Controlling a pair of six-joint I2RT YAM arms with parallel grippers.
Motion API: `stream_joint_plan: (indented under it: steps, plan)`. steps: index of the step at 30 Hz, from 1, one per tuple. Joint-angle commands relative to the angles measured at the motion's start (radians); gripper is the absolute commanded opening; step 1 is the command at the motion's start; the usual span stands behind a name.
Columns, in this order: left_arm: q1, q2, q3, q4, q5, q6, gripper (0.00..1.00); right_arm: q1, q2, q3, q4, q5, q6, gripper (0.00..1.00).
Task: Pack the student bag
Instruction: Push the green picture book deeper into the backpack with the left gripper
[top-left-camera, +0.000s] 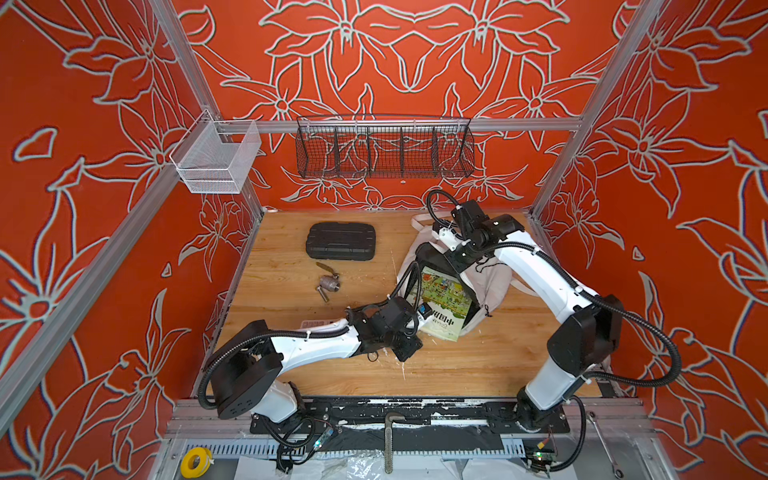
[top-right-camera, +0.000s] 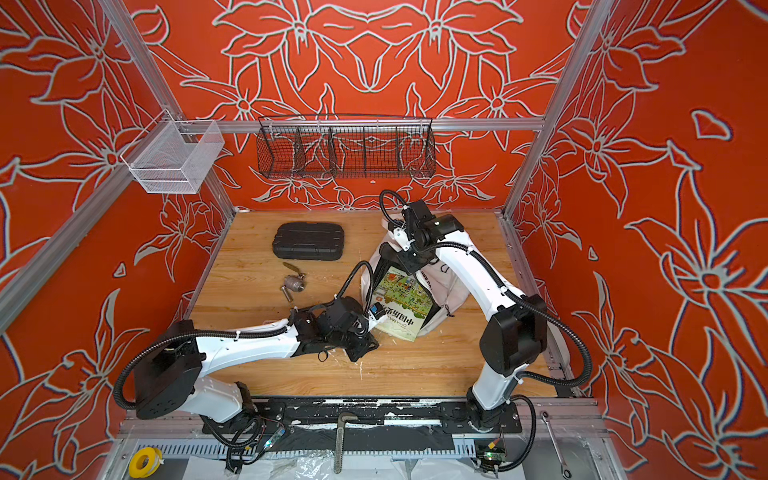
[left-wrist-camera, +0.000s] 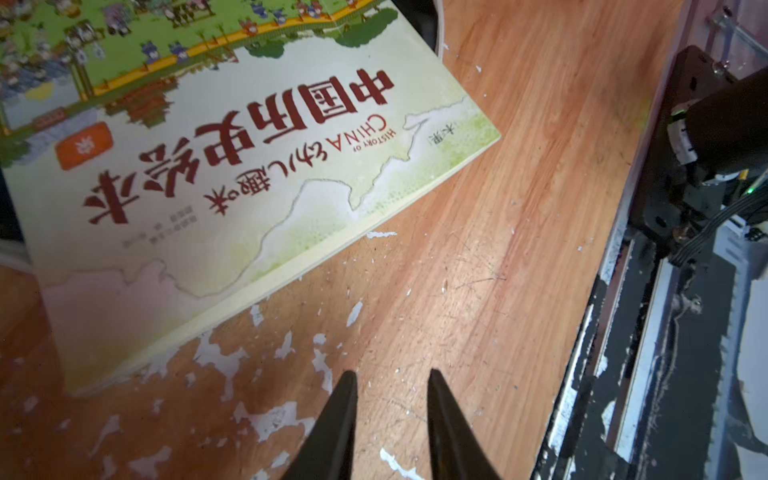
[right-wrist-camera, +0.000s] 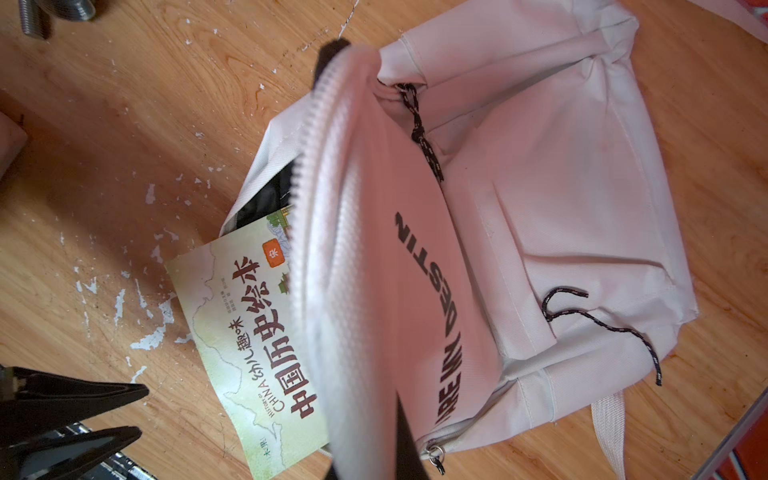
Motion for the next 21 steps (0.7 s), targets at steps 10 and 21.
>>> stream_joint_plan:
  steps: [10, 21]
  plan:
    - [-0.016, 0.274, 0.183, 0.16, -0.17, -0.03, 0.16, 0.003, -0.043, -0.002, -0.067, -0.081, 0.014, 0.0]
    - [-0.017, 0.391, 0.347, 0.125, -0.241, -0.039, 0.14, 0.023, -0.136, -0.116, -0.039, -0.146, 0.063, 0.0]
